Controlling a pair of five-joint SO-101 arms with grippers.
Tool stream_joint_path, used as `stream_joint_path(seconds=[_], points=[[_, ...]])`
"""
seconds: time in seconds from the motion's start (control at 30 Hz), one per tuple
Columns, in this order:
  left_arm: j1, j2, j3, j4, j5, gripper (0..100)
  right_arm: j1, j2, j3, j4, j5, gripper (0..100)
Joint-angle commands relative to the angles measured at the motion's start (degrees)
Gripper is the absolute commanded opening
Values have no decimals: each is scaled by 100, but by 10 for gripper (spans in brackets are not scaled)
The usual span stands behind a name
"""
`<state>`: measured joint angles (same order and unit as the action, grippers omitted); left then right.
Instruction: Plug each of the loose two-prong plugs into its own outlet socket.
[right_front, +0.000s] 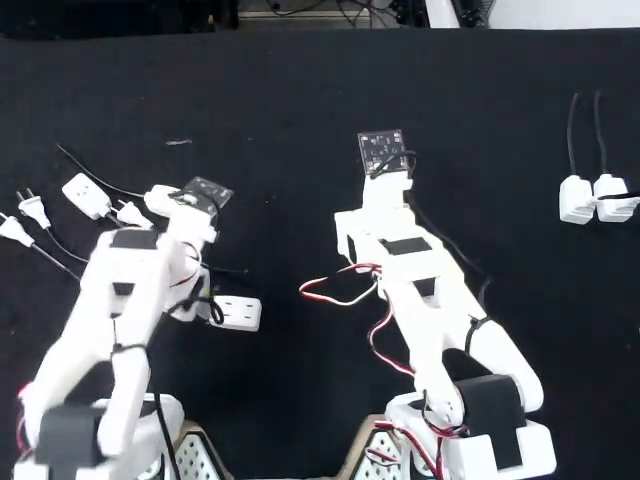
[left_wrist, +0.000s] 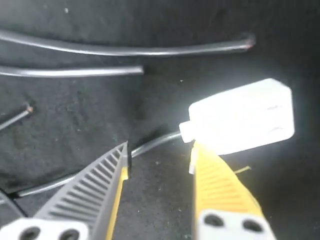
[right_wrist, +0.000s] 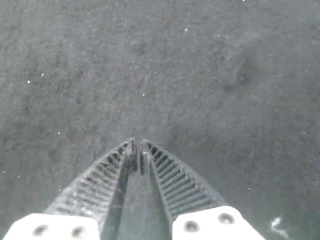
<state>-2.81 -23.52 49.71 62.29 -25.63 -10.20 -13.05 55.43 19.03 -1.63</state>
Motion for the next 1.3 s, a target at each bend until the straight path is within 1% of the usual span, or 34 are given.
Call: stream_joint_path(seconds=[0.0, 0.07, 0.17, 0.27, 0.4, 0.57, 0.8, 1.0, 1.27], points=[[-154, -888, -57, 158, 167, 205, 62, -13, -154, -141, -44, 11], [-558, -1125, -321, 466, 176, 206, 62, -13, -154, -141, -44, 11], [-1516, -1284, -901, 870, 158, 206, 62, -13, -154, -132, -44, 11], [-2492, -1187, -1508, 976, 158, 206, 53, -13, -154, -132, -44, 11], [-3204, -589, -2114, 1002, 176, 206, 53, -13, -154, -132, -53, 11], [-3574, 598, -2738, 967, 237, 206, 53, -13, -154, -114, -53, 11], [-3890, 2426, -4207, 985, 1160, 206, 53, -13, -145, -105, -53, 11], [-4242, 3631, -5613, 958, 1873, 206, 53, -13, -145, -114, -53, 11], [-4470, 5178, -7116, 958, 2523, 206, 53, -13, -145, -123, -53, 11]])
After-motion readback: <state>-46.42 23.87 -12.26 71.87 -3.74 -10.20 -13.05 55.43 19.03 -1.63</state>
